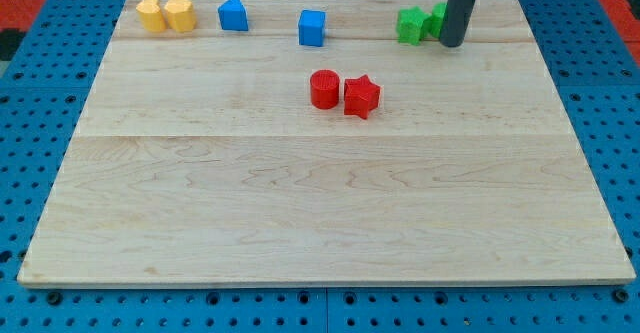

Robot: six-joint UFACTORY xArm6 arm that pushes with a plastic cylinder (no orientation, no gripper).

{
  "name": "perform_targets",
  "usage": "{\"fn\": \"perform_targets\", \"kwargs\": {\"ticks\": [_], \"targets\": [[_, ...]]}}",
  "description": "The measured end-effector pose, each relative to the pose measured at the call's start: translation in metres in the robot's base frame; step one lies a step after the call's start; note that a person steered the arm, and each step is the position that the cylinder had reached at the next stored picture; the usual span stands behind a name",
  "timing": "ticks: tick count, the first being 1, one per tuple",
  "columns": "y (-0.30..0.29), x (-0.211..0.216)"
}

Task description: Push the green circle to the right of the blue cube

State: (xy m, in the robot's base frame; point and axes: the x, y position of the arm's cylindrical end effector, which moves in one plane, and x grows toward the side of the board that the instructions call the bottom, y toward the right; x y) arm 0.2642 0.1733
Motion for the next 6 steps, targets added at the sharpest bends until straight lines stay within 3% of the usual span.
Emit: {"fn": "perform_targets", "kwargs": {"ticks": [3,4,6], "targets": [[0.074,-0.073],[0.063,-0.073],[-0.090,-0.072]]}}
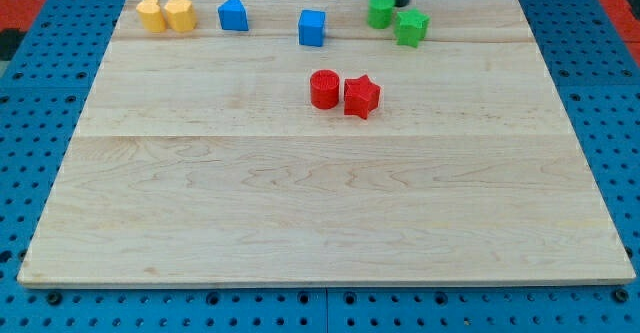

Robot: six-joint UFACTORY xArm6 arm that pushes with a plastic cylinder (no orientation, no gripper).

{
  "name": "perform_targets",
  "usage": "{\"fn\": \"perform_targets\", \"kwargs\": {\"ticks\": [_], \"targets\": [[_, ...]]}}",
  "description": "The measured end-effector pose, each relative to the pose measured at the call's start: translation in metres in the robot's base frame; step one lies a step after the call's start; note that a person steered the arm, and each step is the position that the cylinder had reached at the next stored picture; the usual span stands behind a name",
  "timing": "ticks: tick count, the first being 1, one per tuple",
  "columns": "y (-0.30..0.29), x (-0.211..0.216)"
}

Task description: Push the green circle to the right of the blue cube

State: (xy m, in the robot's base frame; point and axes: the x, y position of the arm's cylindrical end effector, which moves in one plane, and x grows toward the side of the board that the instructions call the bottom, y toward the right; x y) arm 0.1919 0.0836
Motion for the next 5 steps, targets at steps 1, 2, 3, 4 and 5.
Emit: {"fn": "perform_targets", "kwargs": {"ticks": [1,2,3,4,5], "targets": [[-0.005,0.001],[-0.019,0.006],[-0.045,0.017],[-0.070,0.018],[-0.032,0.001]]}}
